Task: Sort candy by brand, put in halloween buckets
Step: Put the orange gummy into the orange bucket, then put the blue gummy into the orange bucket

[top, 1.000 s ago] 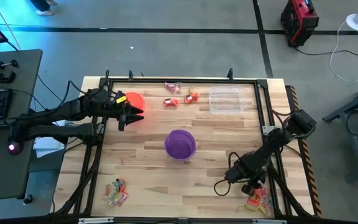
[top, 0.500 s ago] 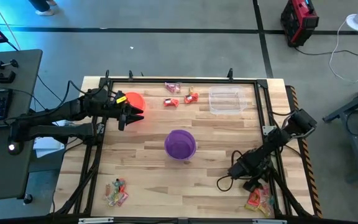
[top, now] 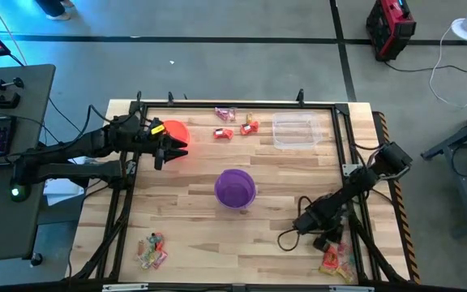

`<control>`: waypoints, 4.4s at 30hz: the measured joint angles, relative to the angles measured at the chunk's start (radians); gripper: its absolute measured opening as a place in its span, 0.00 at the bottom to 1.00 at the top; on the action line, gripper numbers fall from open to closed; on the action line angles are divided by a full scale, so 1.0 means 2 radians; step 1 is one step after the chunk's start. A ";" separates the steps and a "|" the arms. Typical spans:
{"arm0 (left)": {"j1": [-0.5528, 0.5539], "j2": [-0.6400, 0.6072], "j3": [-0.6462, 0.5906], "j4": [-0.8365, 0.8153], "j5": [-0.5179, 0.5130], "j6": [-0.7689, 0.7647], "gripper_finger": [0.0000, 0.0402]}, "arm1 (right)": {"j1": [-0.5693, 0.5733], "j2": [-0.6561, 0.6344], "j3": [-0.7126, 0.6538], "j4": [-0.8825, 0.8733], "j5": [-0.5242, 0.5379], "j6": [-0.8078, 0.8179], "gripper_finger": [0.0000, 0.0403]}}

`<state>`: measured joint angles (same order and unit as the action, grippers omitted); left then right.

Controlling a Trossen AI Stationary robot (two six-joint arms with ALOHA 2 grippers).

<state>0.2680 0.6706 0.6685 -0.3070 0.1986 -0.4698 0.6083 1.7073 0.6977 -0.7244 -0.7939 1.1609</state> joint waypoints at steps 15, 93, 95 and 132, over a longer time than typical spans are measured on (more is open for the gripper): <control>0.000 -0.014 0.065 0.049 -0.006 0.043 0.47 | -0.170 0.000 0.315 -0.289 0.295 -0.245 0.00; -0.136 0.116 0.162 -0.261 -0.028 -0.039 0.45 | -0.397 -0.159 0.228 0.007 0.440 -0.391 0.56; -0.196 0.153 0.161 -0.328 -0.020 -0.052 0.44 | -0.379 -0.213 0.181 0.011 0.460 -0.346 0.56; -0.488 0.334 0.006 -0.130 0.005 -0.010 0.43 | -0.345 -0.334 0.028 0.069 0.499 -0.231 0.56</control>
<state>-0.7082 1.3391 0.6815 -0.5679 0.2092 -0.4893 -0.0822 1.0401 0.7536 -0.5858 0.2049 0.6994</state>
